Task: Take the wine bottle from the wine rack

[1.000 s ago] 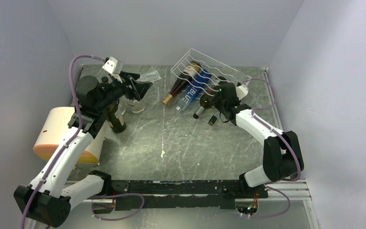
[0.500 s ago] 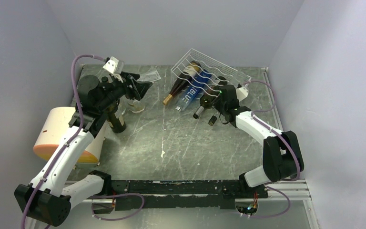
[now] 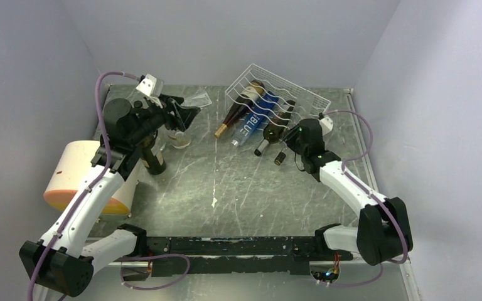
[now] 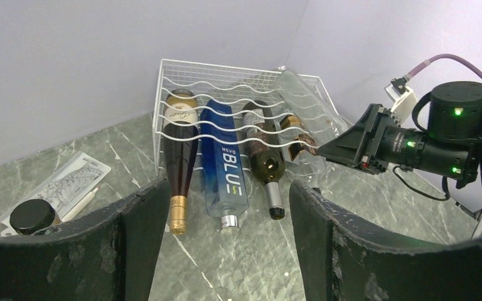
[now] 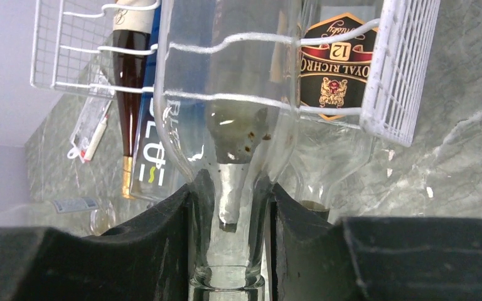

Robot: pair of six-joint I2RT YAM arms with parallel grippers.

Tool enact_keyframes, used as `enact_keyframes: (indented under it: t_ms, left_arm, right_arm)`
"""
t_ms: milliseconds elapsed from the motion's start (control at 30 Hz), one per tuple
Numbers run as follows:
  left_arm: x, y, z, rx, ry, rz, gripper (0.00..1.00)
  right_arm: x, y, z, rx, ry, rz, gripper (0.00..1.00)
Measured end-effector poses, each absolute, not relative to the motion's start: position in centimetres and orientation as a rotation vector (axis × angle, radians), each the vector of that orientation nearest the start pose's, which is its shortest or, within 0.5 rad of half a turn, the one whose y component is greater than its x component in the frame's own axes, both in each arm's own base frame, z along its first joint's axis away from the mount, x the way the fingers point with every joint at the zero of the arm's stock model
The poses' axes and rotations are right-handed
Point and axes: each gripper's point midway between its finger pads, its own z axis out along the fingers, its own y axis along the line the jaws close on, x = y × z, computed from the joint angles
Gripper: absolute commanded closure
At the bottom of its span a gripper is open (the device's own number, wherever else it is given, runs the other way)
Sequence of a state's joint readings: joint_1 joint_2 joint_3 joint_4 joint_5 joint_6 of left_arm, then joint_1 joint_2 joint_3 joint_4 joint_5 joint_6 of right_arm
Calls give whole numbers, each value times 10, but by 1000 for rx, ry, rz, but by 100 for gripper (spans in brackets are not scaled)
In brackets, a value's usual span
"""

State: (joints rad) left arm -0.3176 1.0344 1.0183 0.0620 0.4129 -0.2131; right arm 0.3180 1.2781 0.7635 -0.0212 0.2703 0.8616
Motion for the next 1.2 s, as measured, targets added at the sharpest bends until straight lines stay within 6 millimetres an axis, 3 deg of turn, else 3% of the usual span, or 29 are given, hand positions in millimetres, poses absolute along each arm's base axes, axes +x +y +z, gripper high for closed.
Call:
enact_keyframes:
  t_ms: [200,467,1000,1200]
  left_arm:
    - [323,-189,363,417,1529,-734,27]
    - [326,-192,358,418,1544,-738,27]
    - [336,-196,342,423,1599,-728,27]
    - [339,-196,337,422,1616,-724,27]
  right_arm:
    - [363,109,154,694,1927,532,100]
    - [368,116,170,687,1877,649,100]
    - [371,127,165,698,1889,867,100]
    - [366,121,166,769,1844,942,100]
